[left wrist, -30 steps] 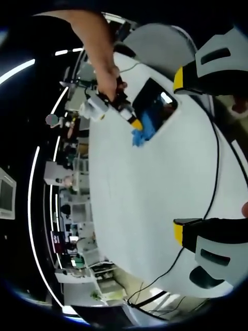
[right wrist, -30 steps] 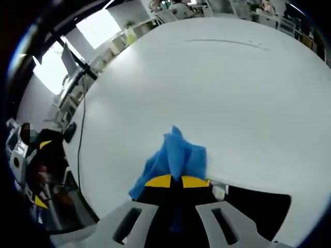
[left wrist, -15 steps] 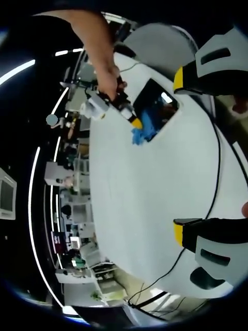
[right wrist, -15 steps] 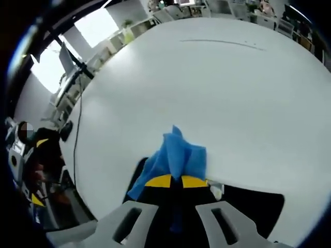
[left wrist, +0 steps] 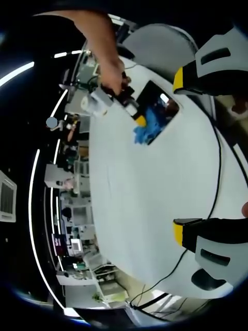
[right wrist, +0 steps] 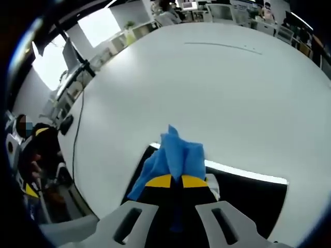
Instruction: Wipe the mirror surface with the cleaning cloth until all visible marks leave the cleaned area.
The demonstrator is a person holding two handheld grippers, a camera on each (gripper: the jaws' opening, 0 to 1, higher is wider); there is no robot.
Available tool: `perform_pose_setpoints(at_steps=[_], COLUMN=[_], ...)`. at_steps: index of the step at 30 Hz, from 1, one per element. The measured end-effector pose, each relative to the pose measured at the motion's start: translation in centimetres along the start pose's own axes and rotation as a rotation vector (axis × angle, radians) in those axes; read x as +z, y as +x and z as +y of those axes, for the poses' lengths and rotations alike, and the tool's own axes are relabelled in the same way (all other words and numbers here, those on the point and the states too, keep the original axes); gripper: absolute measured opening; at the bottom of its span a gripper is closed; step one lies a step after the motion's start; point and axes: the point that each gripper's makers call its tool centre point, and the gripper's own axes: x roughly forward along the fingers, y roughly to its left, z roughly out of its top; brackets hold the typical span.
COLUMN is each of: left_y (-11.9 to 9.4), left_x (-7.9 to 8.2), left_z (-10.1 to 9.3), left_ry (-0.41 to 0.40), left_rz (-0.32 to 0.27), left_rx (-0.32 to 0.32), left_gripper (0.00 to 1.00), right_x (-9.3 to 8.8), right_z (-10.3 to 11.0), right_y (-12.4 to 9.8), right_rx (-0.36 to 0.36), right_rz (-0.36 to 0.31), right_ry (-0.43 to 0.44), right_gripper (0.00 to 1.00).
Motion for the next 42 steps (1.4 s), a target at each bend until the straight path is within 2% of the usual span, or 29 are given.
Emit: perform_pose_setpoints(at_steps=[19,42], left_y=[0.7,1.1], left_x=[0.8,0.3], left_z=[-0.6,-1.6], left_ry=[0.027,0.015], left_rz=[0.003,0.004], left_rx=[-0.024,-0.029], left_gripper=[1.0,1.0], right_x=[-4.2,-8.1], right_z=[2.1,4.0], right_y=[-1.8,-3.4], right_rx=[0.043,0.111], right_rz=[0.009,0.046], right_ry=[0.029,0.075], right_gripper=[0.0,0.0])
